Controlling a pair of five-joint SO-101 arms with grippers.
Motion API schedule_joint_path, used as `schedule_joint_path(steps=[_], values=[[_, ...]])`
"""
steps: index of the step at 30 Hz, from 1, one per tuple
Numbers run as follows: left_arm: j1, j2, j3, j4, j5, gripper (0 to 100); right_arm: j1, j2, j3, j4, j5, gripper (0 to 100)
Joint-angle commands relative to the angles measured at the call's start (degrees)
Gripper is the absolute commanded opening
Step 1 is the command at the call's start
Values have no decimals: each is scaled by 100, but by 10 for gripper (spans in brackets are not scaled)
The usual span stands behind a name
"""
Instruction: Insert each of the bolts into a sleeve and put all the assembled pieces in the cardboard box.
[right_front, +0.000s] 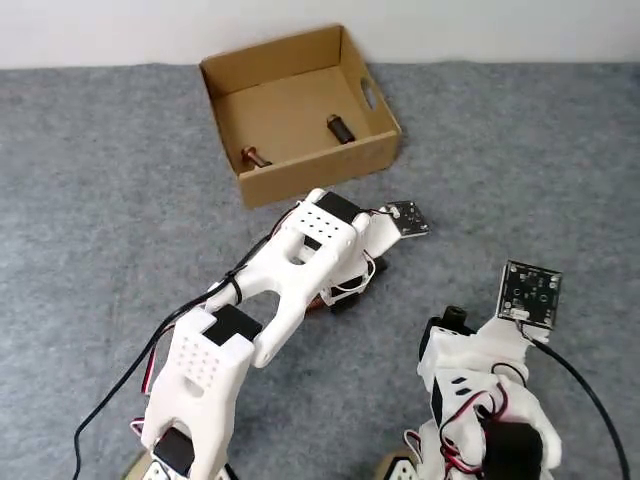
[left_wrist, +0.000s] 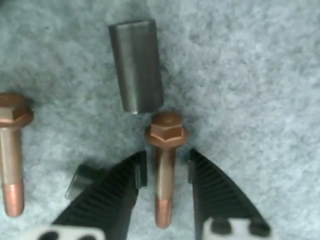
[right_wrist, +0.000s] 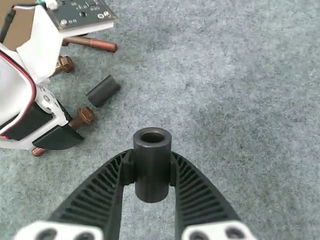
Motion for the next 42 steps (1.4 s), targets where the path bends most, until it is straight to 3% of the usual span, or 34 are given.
schedule_joint_path(steps=[1, 8, 12, 20, 28, 42], values=[[44, 88, -145, 35, -70, 145, 75, -31, -18, -154, 70, 8], [273, 158, -347, 44, -53, 6, 75, -31, -18, -154, 70, 8], [378, 149, -567, 431, -35, 6, 75, -31, -18, -154, 70, 8], [334, 79, -1508, 1767, 949, 5, 48, -31, -18, -154, 70, 8], [185, -2136, -1007, 1741, 1240, 5, 40, -31, 18, -145, 70, 8], [167, -6277, 2334, 1275, 1275, 5, 22, -31, -105, -101, 70, 8]])
